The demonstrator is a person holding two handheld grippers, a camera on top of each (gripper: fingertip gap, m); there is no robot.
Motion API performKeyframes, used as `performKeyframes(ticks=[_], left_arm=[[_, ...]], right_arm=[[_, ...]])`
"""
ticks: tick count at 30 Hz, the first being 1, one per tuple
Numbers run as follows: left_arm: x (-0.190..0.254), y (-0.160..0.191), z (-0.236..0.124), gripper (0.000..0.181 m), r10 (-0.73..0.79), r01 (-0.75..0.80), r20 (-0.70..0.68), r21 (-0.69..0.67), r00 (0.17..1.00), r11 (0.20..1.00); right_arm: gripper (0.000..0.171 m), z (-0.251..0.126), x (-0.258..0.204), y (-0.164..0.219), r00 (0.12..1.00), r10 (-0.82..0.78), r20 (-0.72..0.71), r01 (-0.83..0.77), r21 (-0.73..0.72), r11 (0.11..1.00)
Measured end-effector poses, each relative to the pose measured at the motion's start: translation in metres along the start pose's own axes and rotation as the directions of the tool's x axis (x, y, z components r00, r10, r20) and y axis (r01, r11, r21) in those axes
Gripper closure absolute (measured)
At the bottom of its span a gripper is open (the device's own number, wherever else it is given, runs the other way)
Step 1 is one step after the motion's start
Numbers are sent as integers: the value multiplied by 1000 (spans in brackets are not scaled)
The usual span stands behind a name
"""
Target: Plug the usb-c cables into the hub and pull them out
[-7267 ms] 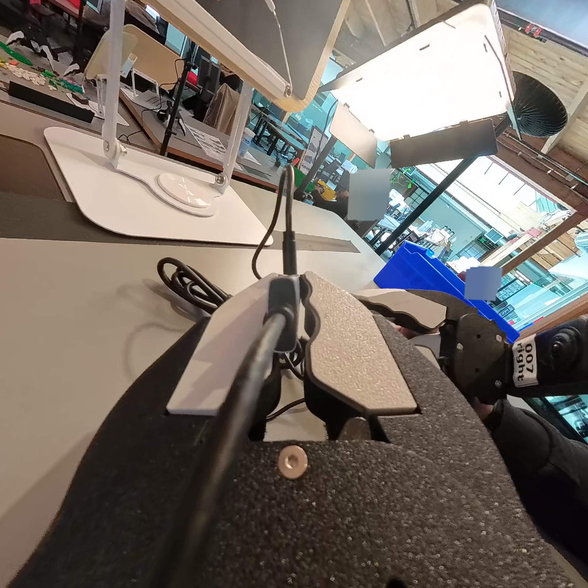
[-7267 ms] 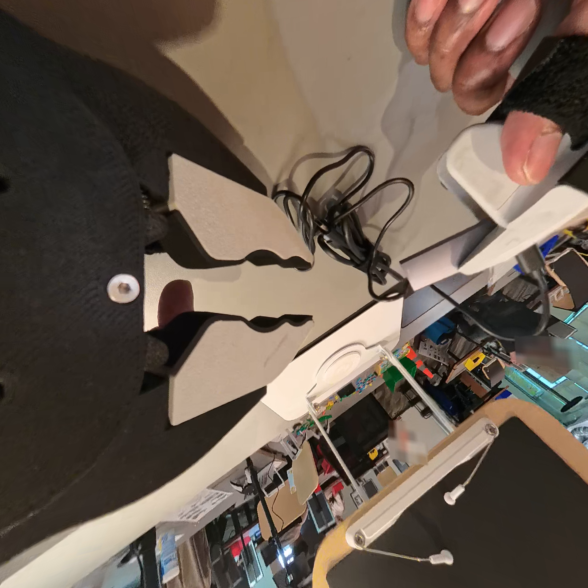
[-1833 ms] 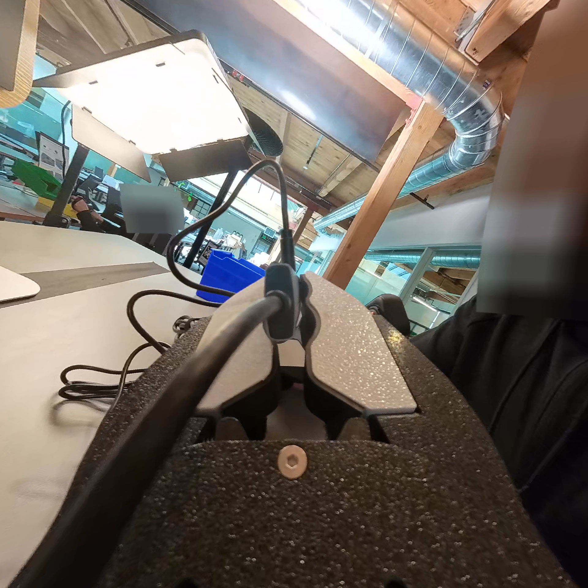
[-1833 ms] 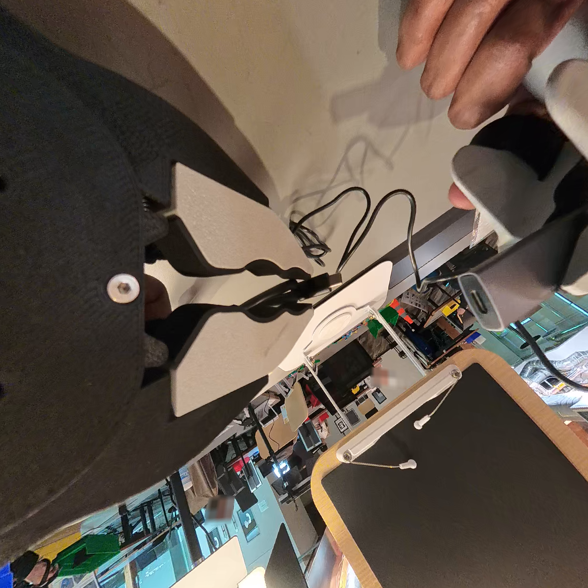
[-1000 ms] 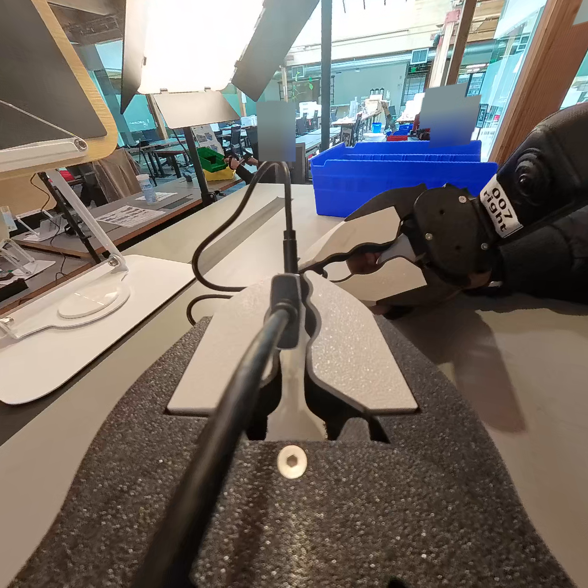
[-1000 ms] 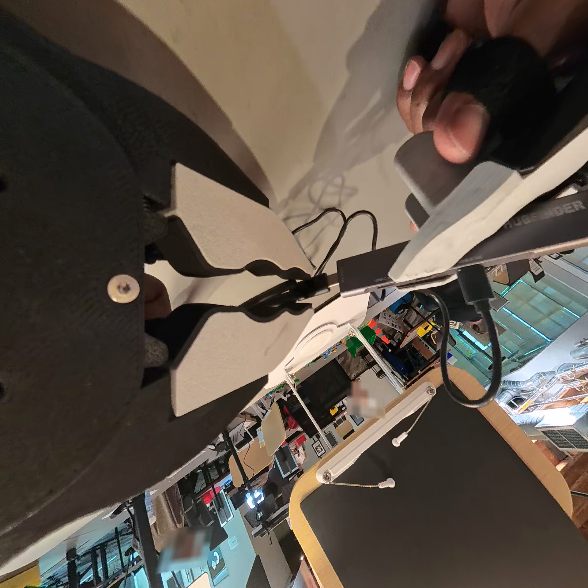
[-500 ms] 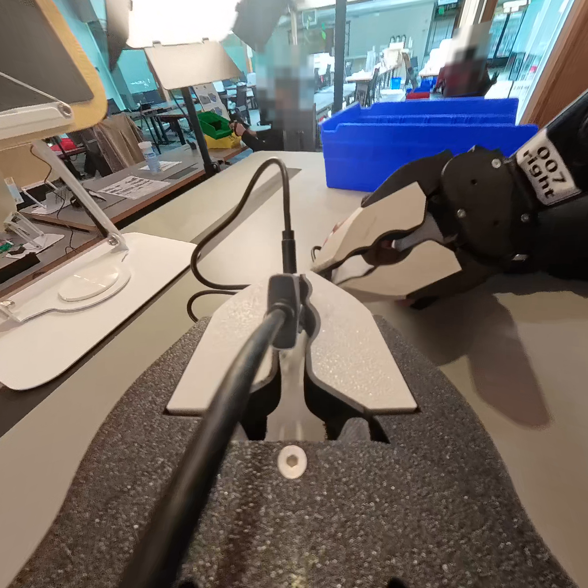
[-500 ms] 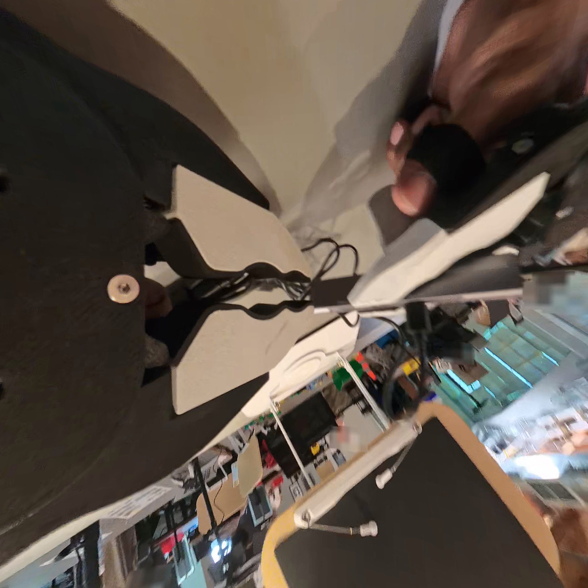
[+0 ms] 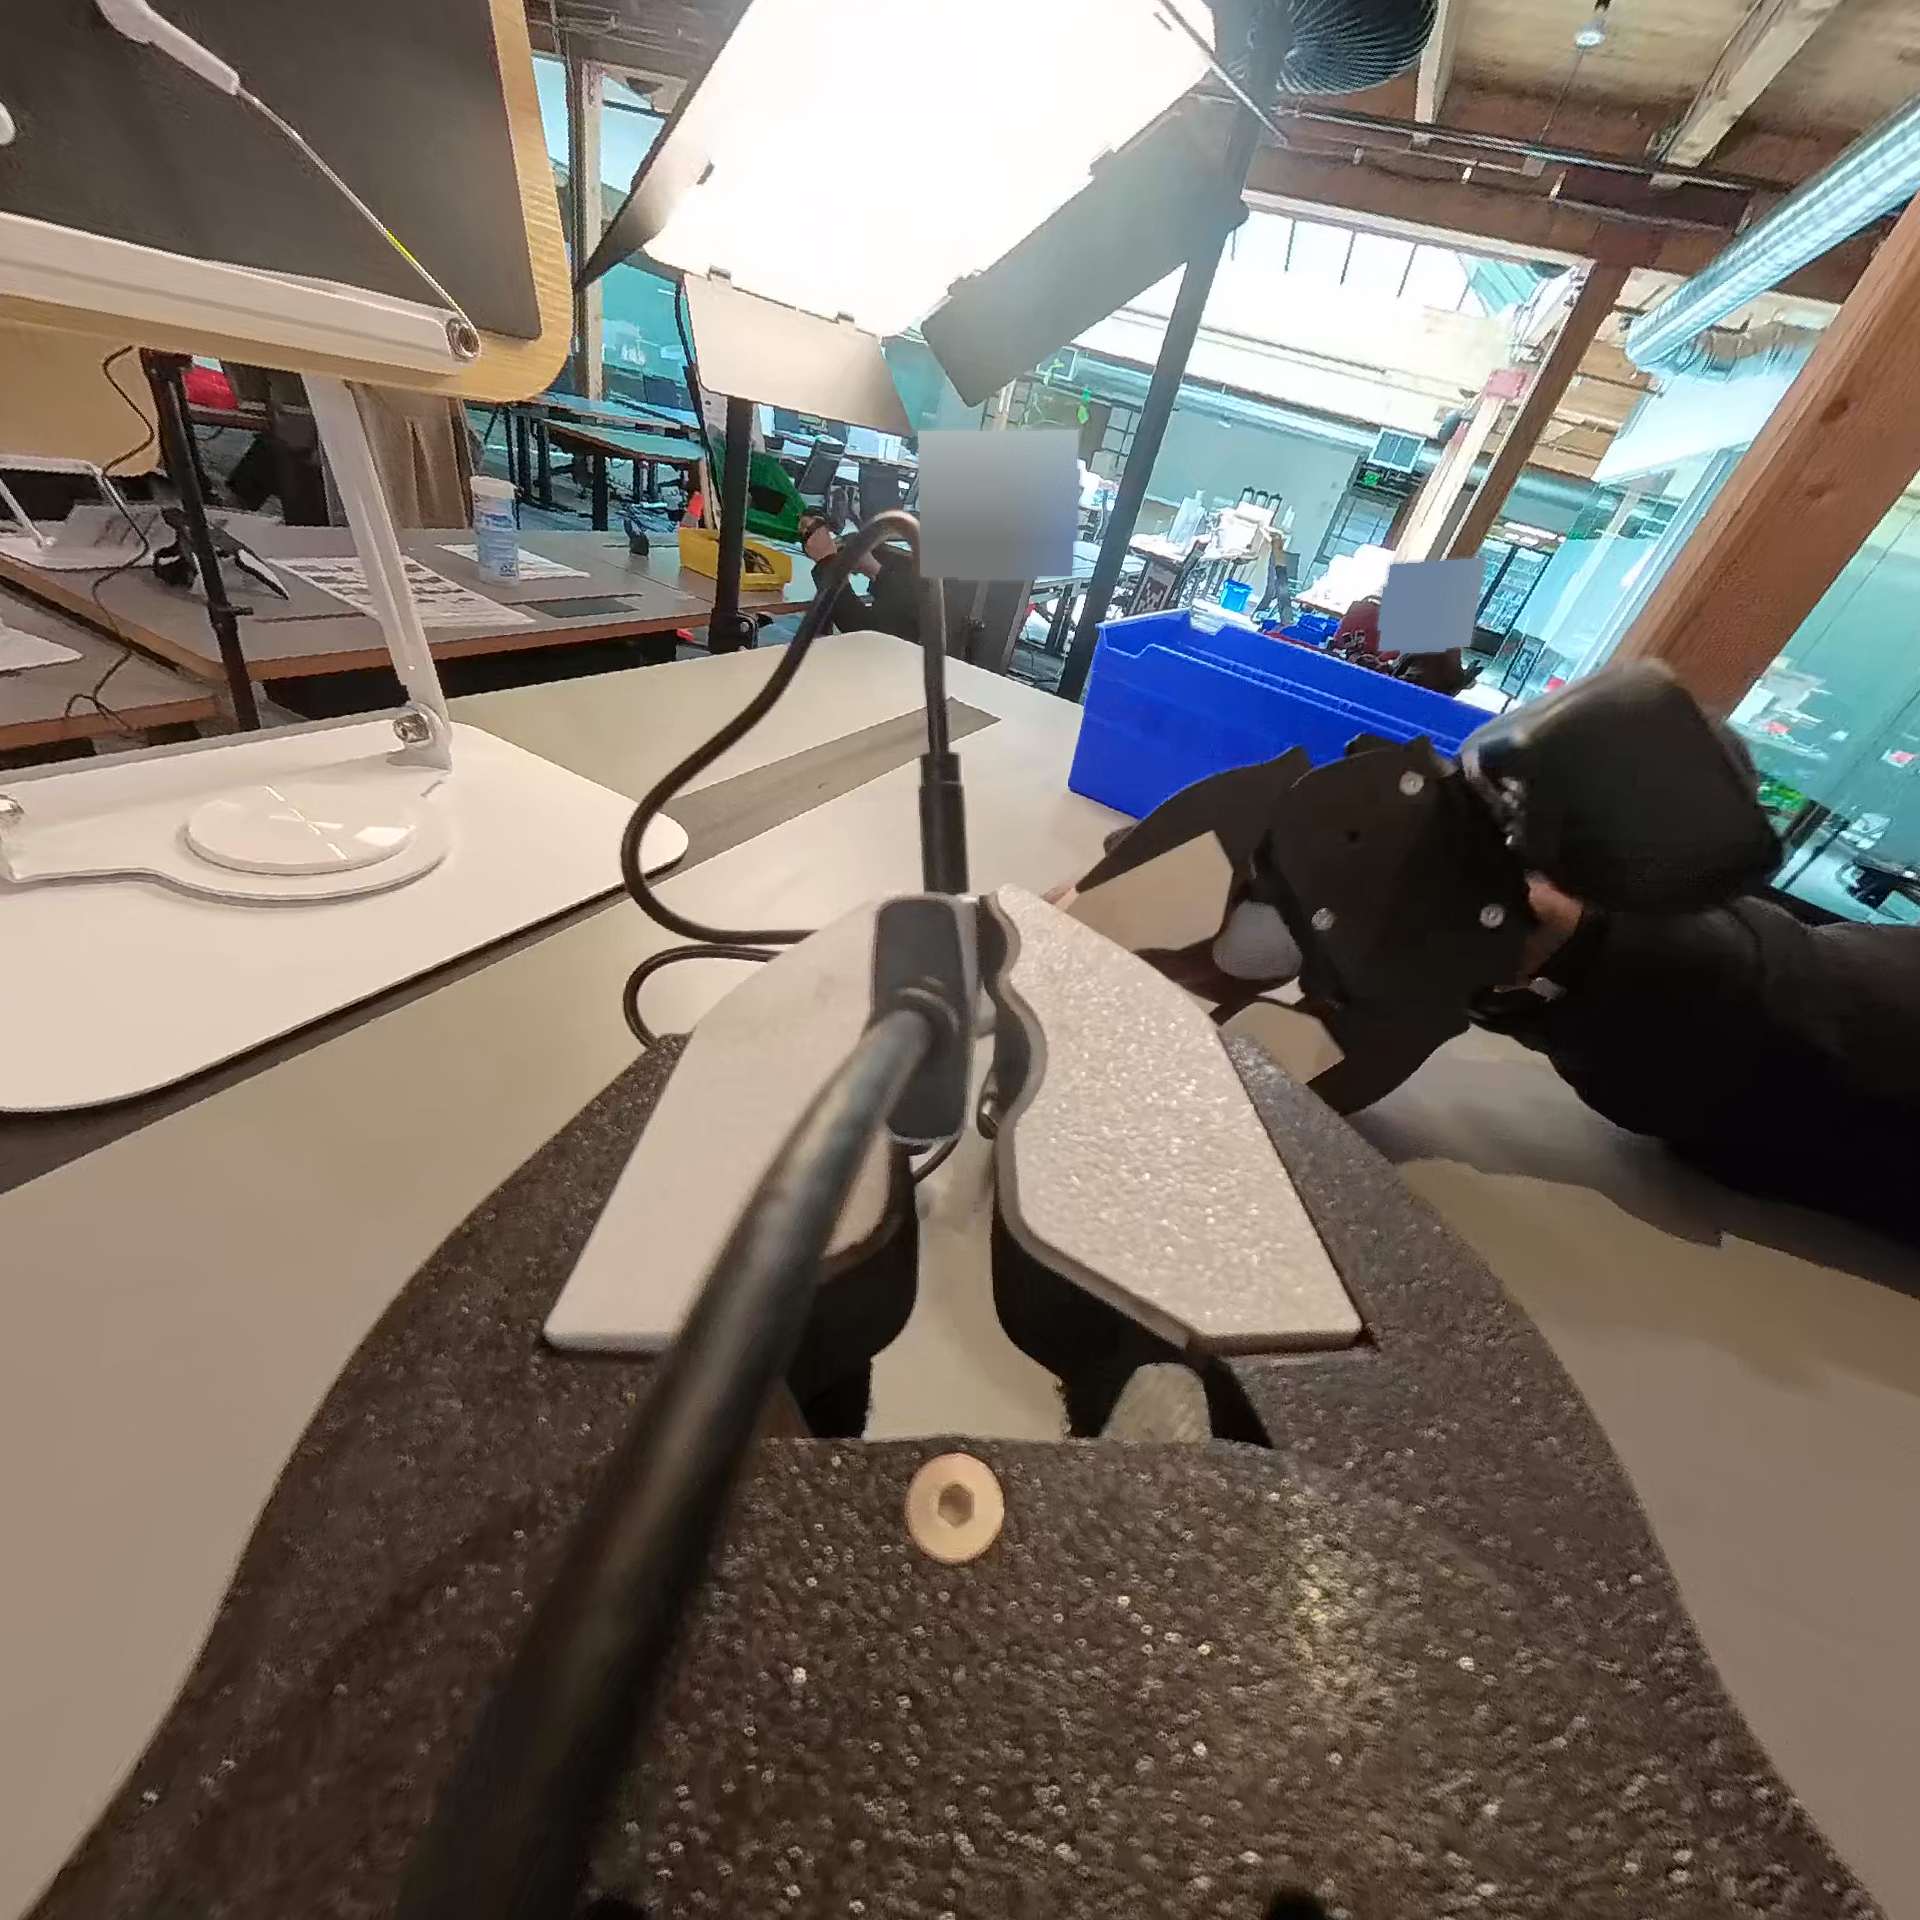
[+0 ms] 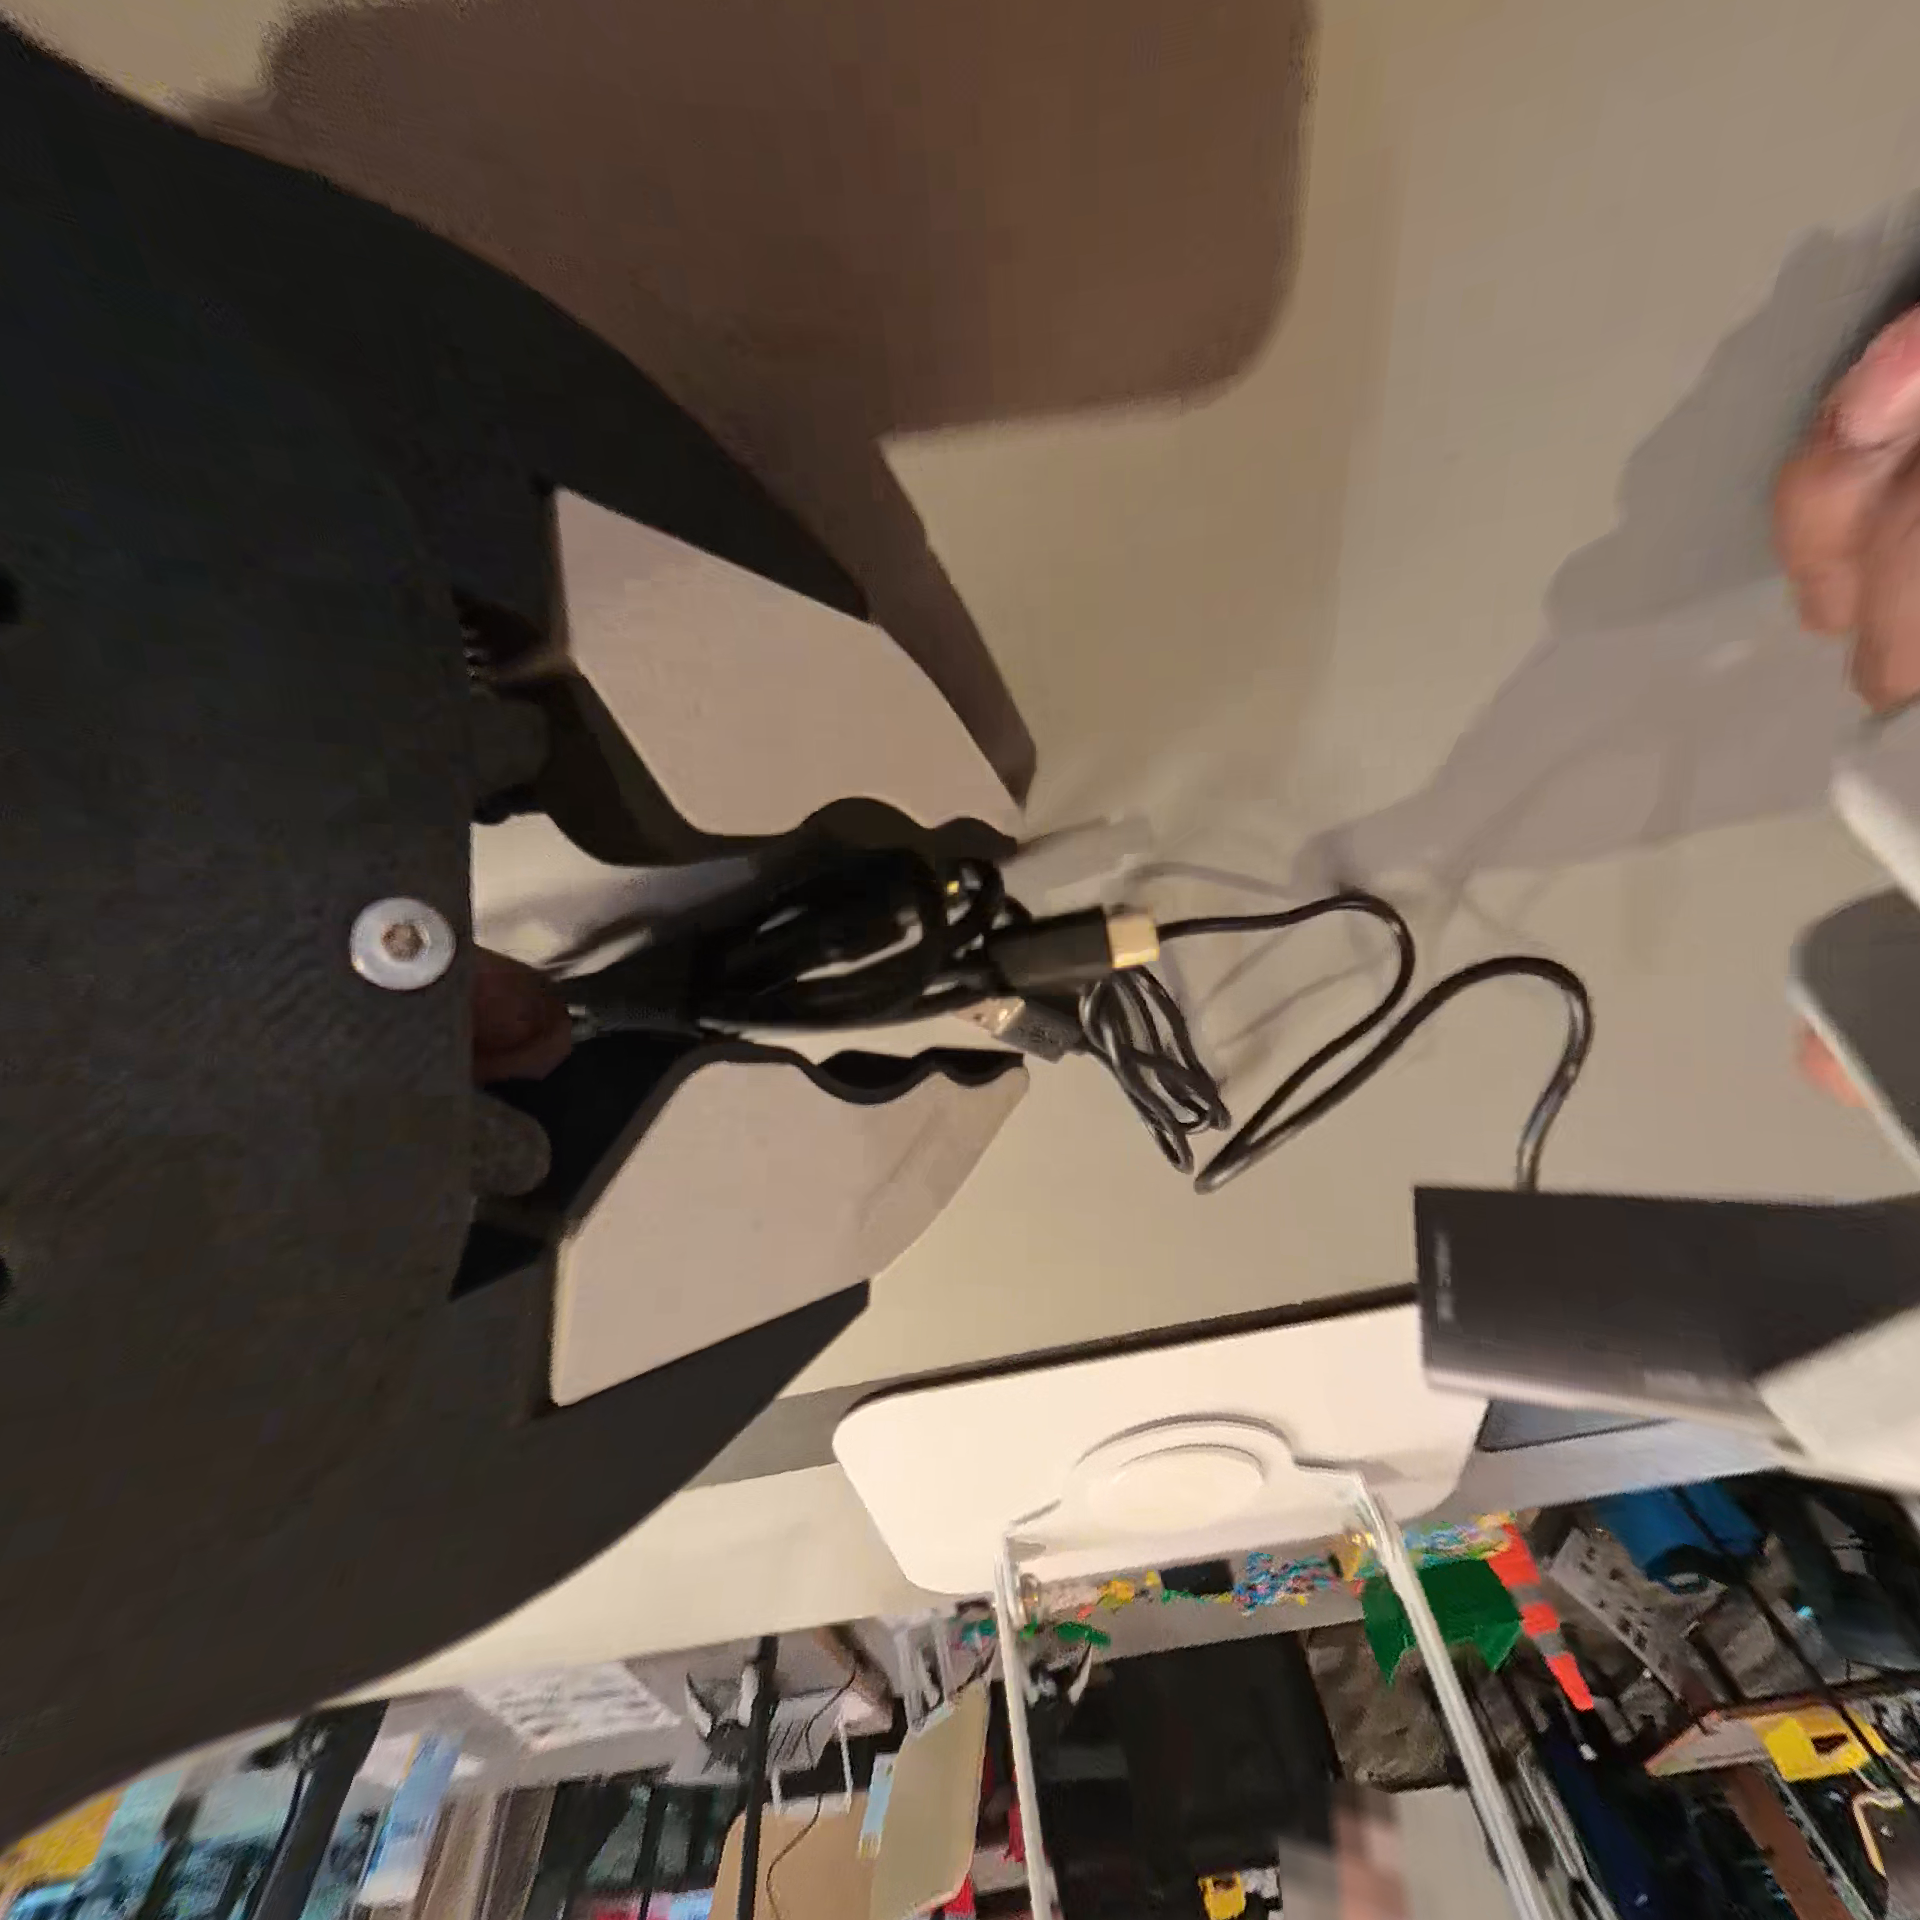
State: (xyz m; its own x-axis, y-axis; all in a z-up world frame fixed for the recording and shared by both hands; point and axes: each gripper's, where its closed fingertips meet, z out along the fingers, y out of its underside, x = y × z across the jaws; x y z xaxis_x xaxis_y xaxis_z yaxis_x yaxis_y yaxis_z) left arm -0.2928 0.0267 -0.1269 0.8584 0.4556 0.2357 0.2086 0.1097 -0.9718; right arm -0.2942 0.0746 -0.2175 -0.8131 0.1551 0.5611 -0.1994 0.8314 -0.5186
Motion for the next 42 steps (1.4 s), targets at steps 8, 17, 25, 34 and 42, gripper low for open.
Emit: performKeyframes(ticks=[8, 17, 25, 34, 42], left_arm=[[-5, 7, 5, 171, -146, 145, -13, -39, 989, 989], [-9, 16, 12, 171, -279, 277, -18, -79, 960, 958], [-10, 16, 11, 171, -306, 304, -24, -73, 952, 950], [-9, 19, 13, 171, -298, 295, -16, -88, 955, 951], [-3, 16, 22, 171, -322, 321, -24, -45, 946, 946]], right_arm=[[150, 0, 30, -11, 930, -18, -368, 58, 97, 994], [156, -11, 28, -26, 924, 54, -379, 57, 273, 960], [156, 2, 12, -20, 941, -77, -331, 143, 179, 973], [158, -15, 48, -13, 873, 85, -480, 0, 174, 985], [158, -16, 46, -17, 838, -16, -546, 73, 83, 994]])
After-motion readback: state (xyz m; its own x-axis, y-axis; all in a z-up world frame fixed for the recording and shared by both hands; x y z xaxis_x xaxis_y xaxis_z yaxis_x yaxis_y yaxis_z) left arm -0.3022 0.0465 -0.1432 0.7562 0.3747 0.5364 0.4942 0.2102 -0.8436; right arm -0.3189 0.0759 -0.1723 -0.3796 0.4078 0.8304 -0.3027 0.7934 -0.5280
